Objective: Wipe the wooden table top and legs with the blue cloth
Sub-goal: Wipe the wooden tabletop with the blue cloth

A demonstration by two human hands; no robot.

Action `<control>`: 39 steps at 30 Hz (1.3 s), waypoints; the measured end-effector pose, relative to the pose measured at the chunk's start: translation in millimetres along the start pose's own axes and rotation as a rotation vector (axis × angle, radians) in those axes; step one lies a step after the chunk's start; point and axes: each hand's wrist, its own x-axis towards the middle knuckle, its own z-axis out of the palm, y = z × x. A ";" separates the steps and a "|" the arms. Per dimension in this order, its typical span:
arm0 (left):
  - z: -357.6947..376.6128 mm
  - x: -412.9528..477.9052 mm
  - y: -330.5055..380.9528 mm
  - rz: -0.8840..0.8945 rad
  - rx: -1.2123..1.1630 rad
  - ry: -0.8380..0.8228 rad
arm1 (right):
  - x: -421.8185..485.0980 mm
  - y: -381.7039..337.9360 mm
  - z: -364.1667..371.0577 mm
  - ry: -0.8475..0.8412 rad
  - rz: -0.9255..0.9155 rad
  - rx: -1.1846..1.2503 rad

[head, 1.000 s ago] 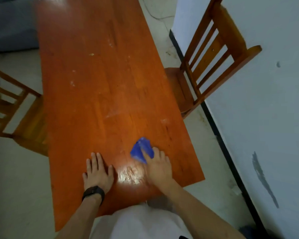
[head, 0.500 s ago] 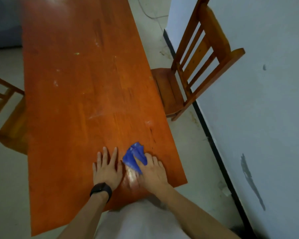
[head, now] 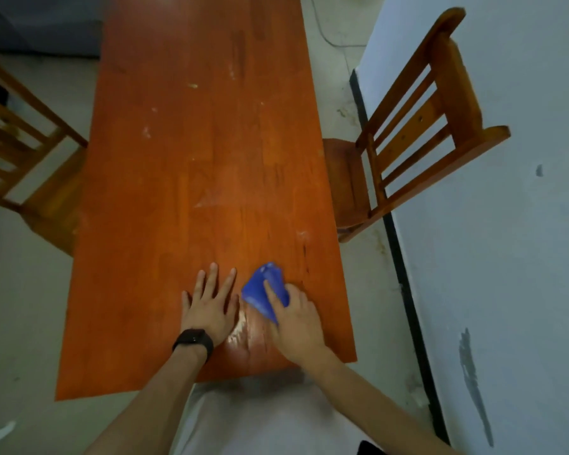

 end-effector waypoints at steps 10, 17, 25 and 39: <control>-17.1 10.9 -55.1 -0.054 -0.042 0.143 | 48.3 70.9 -44.3 0.196 0.685 0.294; -34.1 58.9 -59.0 -0.010 -0.094 0.154 | 108.7 -41.2 -0.5 0.040 -0.045 -0.043; -35.8 66.8 -68.3 0.011 -0.043 0.011 | 116.3 58.7 -34.5 0.161 0.707 0.126; -37.3 70.7 -73.5 0.032 -0.045 -0.038 | 122.9 -2.8 -17.6 -0.036 0.126 -0.008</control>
